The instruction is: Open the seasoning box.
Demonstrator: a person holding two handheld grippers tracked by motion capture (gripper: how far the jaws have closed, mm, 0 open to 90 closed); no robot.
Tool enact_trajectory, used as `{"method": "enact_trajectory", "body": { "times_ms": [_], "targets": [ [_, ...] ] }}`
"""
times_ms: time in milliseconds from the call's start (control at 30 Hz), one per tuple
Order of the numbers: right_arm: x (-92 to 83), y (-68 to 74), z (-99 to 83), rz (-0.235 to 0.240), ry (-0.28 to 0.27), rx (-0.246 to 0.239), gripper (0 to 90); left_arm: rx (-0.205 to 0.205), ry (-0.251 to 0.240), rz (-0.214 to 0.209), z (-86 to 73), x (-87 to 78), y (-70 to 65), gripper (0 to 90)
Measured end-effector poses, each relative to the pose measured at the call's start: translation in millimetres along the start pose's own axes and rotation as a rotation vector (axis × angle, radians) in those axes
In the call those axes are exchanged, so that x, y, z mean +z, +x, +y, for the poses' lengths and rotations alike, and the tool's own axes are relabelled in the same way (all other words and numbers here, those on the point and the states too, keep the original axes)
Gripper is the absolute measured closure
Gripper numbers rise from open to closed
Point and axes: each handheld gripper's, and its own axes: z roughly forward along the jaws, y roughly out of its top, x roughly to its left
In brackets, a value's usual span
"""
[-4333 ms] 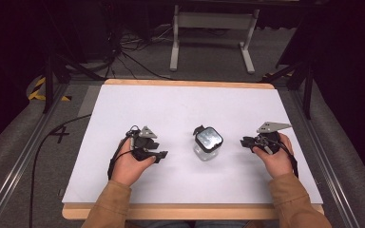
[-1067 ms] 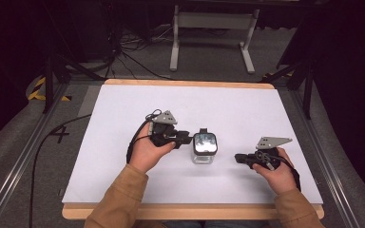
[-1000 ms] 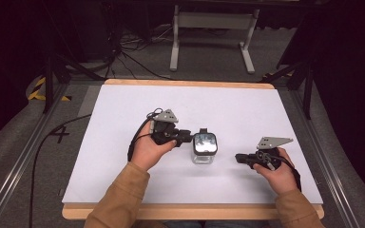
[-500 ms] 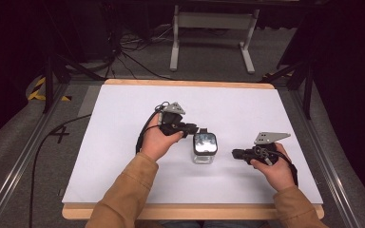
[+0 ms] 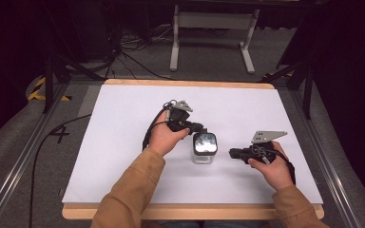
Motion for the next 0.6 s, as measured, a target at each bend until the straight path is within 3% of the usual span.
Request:
{"method": "enact_trajectory", "body": {
  "times_ms": [167,267,367,600],
  "targets": [
    [-0.8,-0.3,-0.7,-0.001,-0.001,0.003,84.2,-0.013,-0.007,0.002,2.3,6.3,2.8,83.7],
    [-1.3,-0.8,-1.4,-0.002,-0.003,0.003,84.0,0.000,-0.001,0.005,5.0,10.8,0.5,83.6],
    [-1.5,-1.2,-1.9,0.000,-0.004,0.008,83.9,0.016,0.018,0.036,8.0,12.8,1.1,82.7],
    [1.0,-1.4,-2.7,0.008,0.002,0.013,83.8,0.001,0.013,0.033,8.8,15.9,2.4,82.7]
  ]
}}
